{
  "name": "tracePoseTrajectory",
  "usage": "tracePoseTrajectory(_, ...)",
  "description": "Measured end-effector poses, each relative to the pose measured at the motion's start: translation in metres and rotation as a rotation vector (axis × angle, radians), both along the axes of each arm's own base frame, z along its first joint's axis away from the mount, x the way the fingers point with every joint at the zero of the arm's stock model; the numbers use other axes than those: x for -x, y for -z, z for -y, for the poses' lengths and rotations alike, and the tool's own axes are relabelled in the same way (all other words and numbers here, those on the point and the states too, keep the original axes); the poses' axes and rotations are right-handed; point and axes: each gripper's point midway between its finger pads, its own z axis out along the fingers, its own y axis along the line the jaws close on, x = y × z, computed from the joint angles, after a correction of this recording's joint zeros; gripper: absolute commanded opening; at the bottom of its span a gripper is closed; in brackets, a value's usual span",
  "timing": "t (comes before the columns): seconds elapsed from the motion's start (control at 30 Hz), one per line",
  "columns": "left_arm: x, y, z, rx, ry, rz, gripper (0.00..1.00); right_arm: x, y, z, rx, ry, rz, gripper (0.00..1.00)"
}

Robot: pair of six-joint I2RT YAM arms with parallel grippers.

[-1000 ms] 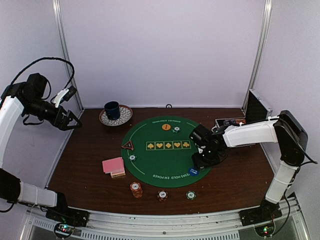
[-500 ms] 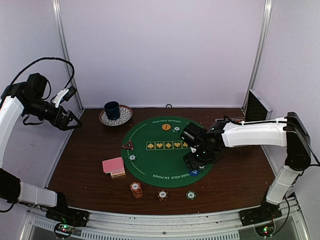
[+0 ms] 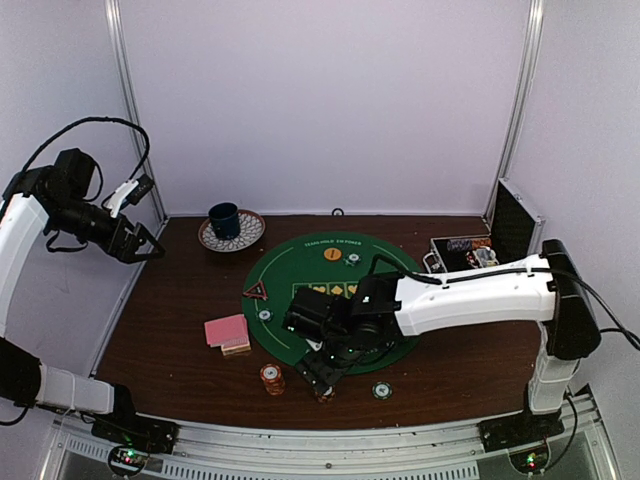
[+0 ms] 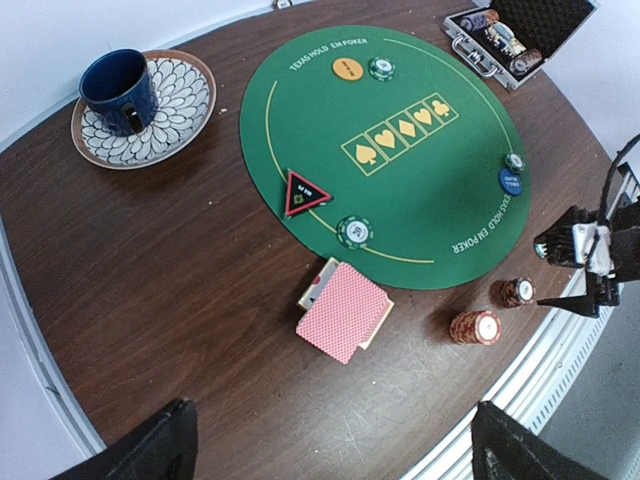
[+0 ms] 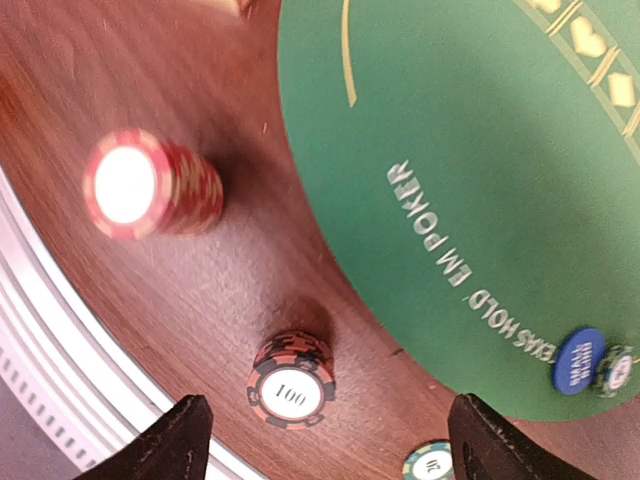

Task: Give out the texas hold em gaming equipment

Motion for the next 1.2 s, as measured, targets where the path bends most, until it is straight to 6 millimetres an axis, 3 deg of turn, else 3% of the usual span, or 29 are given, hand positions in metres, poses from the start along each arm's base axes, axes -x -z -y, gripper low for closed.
tracePoseTrajectory(0.13, 0.002, -0.002, 0.000, 0.000, 0.001, 0.009, 0.98, 0.010, 0.025, 0.002, 0.061, -0.026, -0.051, 0.82)
tracePoseTrajectory(0.57, 0.003, -0.004, 0.000, -0.001, 0.001, 0.016, 0.98, 0.027, 0.048, -0.001, 0.091, -0.083, -0.148, 0.72)
tracePoseTrajectory(1.0, 0.003, -0.004, 0.000, -0.001, 0.001, 0.017, 0.98, 0.029, 0.056, -0.002, 0.098, -0.084, -0.164, 0.55)
tracePoseTrajectory(1.2, 0.003, -0.004, 0.000, -0.001, 0.001, 0.017, 0.98, 0.029, 0.056, -0.002, 0.099, -0.083, -0.164, 0.41)
